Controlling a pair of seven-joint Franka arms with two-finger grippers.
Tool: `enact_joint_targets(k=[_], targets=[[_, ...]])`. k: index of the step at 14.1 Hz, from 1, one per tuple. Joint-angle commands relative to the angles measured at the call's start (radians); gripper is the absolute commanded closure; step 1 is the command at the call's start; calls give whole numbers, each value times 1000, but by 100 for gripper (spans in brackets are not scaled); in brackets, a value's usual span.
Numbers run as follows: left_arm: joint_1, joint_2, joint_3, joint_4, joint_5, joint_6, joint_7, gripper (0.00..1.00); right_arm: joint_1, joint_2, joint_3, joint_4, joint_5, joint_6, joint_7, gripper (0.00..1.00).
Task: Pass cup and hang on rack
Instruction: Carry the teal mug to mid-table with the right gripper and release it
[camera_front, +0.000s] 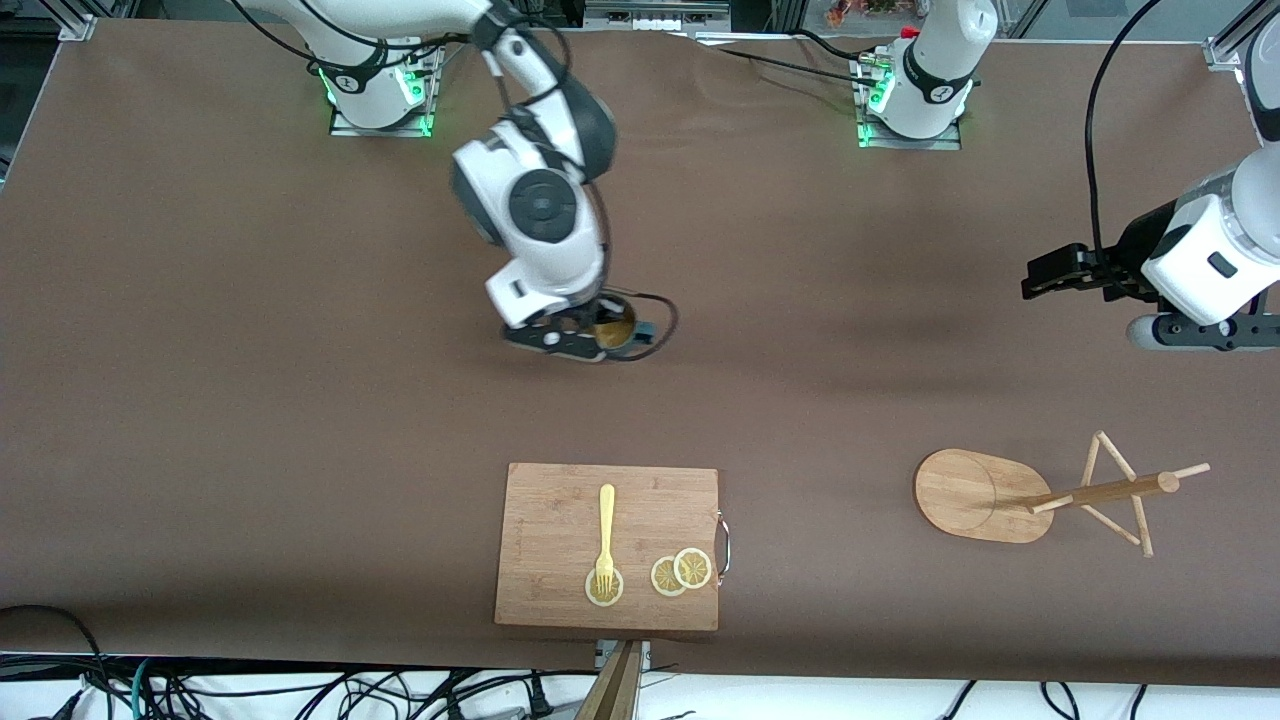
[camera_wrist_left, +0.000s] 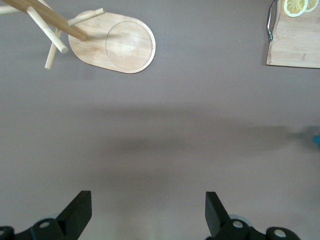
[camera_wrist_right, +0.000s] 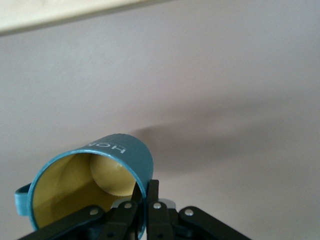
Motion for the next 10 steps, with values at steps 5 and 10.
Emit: enact_joint_targets(k=[5,10], targets=[[-24,18,4,-5,-21,-8,12,0,163,169,-21,185,2,119,216,100],[-27,12,-19,-6,-21,-11,12,0,208,237,-21,184,-65,195,210,100]])
